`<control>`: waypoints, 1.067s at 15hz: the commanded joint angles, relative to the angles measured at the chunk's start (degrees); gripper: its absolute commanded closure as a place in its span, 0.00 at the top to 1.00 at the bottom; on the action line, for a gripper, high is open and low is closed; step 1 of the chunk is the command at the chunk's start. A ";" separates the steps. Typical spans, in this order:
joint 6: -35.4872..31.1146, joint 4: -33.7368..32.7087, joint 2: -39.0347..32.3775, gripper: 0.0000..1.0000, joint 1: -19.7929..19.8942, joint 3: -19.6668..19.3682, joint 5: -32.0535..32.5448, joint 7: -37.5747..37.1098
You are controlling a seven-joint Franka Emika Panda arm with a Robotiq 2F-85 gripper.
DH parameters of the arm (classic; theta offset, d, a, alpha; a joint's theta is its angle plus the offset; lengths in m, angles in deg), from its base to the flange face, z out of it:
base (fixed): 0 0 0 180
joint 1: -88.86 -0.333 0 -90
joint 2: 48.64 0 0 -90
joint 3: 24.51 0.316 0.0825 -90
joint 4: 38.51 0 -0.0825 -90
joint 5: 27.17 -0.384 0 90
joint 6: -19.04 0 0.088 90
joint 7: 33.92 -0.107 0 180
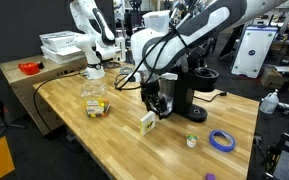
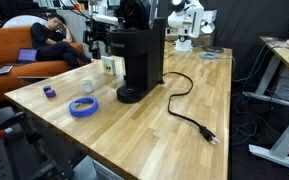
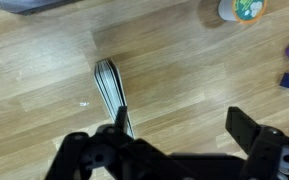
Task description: Place the book between the blocks and the cup
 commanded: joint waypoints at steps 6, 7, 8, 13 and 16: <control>0.36 -1.62 -1.08 1.00 -0.19 -0.15 1.78 -0.98; 0.67 -2.24 -1.49 1.00 -0.21 -0.18 2.09 -0.70; 1.05 -3.08 -2.03 1.00 -0.36 -0.30 2.48 -0.60; 2.49 -8.43 -5.40 1.00 -1.36 -0.54 4.76 0.00; 2.89 -11.50 -8.01 1.00 -1.84 -0.37 5.03 0.35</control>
